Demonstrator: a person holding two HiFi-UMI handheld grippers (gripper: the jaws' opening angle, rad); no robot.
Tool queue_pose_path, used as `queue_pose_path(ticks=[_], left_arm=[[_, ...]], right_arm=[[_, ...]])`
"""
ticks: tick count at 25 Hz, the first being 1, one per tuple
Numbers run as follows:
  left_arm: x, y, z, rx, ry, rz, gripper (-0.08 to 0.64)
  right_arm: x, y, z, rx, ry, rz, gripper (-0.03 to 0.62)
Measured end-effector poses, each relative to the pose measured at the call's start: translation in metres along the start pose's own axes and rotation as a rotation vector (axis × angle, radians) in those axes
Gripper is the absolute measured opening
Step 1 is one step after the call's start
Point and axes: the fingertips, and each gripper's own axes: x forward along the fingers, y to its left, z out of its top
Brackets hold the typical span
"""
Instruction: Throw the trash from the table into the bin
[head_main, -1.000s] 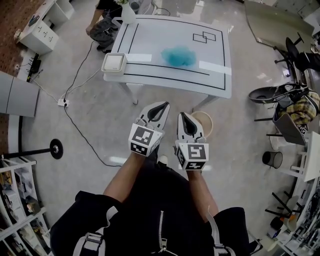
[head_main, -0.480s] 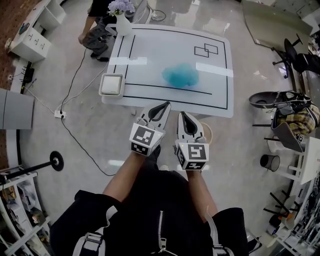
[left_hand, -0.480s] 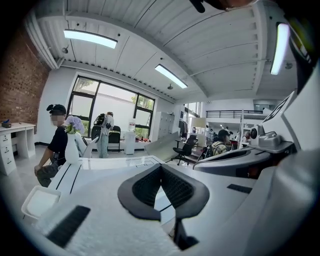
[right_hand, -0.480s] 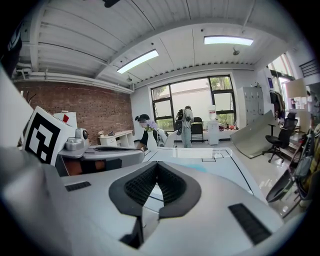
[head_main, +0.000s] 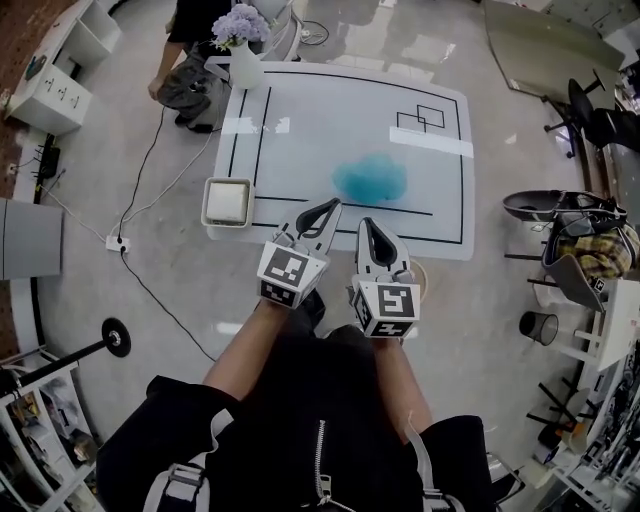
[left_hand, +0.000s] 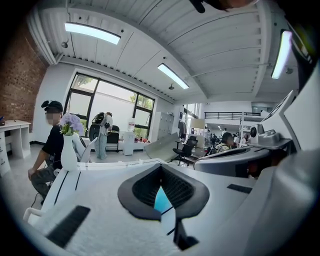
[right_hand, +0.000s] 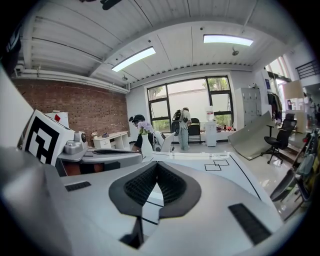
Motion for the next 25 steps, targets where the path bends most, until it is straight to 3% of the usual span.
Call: queue_pose_path(ticks=[14, 25], left_arm=[[0.027, 0.008, 0.004, -0.008, -0.003, -0.053, 0.008], [0.045, 0.013, 0.003, 0.014, 0.004, -0.037, 0.008]], right_arm=[[0.016, -0.016, 0.002, -0.001, 0.001, -0.05, 0.008], [0.031, -0.033, -0.001, 0.003, -0.005, -0.026, 0.008]])
